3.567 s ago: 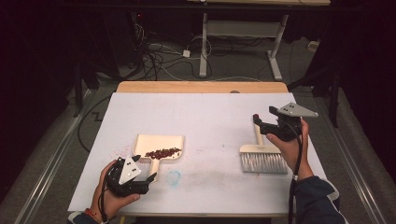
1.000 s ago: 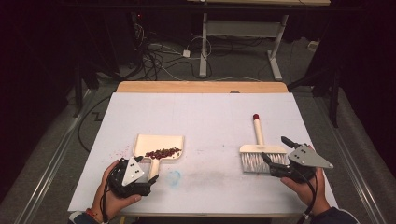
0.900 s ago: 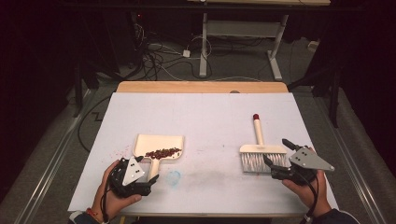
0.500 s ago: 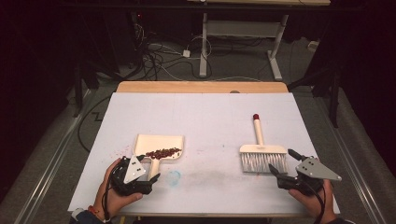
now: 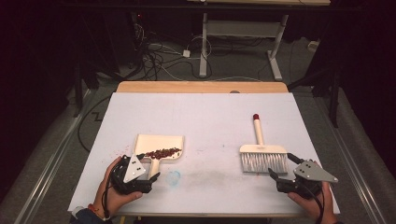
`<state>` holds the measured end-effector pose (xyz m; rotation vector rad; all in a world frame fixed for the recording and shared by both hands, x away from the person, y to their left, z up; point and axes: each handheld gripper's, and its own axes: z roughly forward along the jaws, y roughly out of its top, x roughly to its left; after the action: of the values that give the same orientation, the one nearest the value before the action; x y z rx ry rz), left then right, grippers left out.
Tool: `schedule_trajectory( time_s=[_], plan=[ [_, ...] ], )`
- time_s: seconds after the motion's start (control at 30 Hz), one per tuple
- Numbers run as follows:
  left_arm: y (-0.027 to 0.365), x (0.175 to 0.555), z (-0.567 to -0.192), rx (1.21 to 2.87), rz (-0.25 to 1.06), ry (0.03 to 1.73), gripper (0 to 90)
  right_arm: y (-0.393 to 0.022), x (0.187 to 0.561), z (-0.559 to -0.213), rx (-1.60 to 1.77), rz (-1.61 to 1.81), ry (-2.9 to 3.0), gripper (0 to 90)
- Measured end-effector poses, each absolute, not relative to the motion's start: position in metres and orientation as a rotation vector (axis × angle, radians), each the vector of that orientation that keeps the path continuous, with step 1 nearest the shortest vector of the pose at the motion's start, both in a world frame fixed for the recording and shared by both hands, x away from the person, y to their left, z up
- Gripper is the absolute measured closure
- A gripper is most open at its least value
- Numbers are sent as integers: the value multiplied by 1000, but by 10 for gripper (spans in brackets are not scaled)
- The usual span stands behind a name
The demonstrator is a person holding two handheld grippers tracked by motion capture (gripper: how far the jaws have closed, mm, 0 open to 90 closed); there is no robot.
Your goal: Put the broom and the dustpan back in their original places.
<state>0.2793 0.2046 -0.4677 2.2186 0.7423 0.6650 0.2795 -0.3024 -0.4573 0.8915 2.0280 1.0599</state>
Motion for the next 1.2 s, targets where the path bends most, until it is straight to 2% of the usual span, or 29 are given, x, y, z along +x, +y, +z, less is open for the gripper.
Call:
schedule_trajectory(
  time_s=[1.2],
  plan=[
    [198, 280, -470, 2249, 670, 721, 194, -298, 276, -456, 886, 1054, 2025, 174]
  ],
)
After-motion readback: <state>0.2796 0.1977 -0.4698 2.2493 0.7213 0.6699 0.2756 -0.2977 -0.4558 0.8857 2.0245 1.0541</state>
